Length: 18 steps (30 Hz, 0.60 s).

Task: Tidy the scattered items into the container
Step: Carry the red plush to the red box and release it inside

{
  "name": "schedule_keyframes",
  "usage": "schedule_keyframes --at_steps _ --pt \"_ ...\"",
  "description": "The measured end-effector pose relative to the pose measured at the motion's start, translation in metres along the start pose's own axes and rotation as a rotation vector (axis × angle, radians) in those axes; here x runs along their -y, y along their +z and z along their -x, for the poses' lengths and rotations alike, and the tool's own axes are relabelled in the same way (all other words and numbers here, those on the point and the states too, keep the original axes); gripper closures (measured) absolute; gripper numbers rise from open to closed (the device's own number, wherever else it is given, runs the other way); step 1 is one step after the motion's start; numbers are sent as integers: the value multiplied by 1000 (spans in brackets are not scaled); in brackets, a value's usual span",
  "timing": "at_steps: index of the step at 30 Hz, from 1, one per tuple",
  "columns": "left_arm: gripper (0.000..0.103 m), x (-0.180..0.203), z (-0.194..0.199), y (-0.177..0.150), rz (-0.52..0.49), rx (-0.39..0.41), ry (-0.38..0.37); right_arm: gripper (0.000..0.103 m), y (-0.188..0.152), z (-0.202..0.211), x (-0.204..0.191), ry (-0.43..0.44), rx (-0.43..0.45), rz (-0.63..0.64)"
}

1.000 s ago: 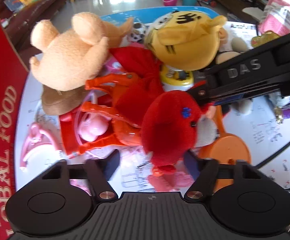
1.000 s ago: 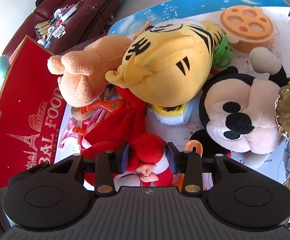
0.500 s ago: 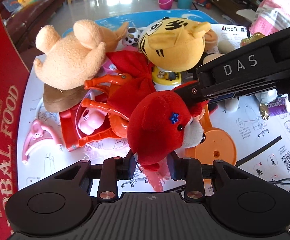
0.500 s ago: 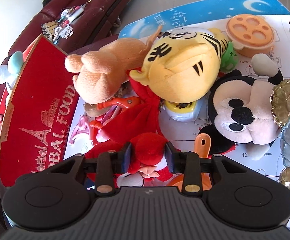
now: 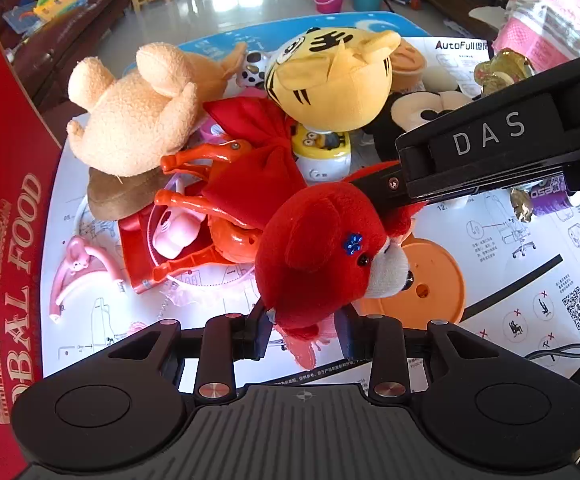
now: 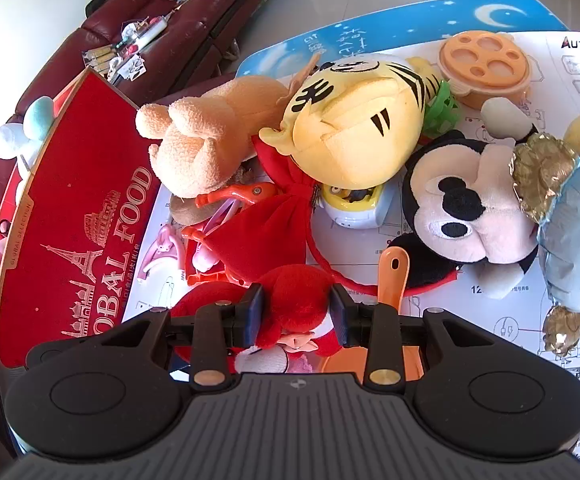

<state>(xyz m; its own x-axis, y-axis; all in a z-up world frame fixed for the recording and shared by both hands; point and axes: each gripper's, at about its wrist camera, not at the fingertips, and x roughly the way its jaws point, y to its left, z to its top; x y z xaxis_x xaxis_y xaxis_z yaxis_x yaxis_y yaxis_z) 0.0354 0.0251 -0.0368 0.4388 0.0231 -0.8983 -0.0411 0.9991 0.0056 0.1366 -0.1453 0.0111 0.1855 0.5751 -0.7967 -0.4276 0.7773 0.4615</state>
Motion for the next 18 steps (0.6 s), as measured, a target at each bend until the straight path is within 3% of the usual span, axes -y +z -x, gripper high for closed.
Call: schedule_keyframes --at_steps 9,14,18 --pt "70 -2 -2 -8 26 -16 46 63 -11 1 -2 22 -9 9" --pt "73 -1 14 -7 17 50 78 63 -8 13 -15 21 27 55" --pt "73 -17 39 0 70 128 72 63 3 30 -39 22 77 128"
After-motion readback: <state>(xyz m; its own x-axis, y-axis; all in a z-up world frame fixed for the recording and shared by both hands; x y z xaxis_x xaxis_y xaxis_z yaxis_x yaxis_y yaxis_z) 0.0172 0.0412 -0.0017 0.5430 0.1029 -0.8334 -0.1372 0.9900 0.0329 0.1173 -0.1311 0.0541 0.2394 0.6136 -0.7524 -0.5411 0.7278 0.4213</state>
